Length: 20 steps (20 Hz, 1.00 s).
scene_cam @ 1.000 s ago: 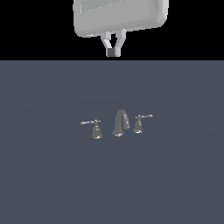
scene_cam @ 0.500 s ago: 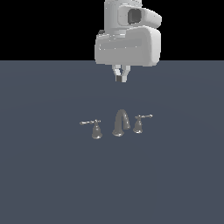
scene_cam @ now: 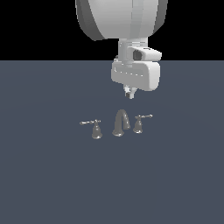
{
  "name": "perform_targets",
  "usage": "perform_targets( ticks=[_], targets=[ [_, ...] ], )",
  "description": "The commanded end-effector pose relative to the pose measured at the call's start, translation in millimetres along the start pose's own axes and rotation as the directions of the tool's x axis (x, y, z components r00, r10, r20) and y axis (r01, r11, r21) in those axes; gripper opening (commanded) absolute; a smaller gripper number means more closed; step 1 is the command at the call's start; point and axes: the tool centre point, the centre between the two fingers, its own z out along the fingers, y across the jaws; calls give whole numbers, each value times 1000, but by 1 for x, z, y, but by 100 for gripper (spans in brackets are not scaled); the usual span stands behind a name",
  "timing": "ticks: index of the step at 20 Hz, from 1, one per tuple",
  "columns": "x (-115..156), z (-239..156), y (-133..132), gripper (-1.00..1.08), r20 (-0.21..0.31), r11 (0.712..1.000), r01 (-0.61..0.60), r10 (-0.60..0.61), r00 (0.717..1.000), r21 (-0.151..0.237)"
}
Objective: Turn on the faucet by rotating a designated handle.
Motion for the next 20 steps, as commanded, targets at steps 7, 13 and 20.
perform_targets(
  ticks=[7,13,20],
  targets=[
    [53,55,-10,-100,-2,982,-190,190,982,5],
    [79,81,-11,-100,-1,960,-281,281,960,8],
    [95,96,-11,-100,1,943,-333,333,943,10]
  ],
)
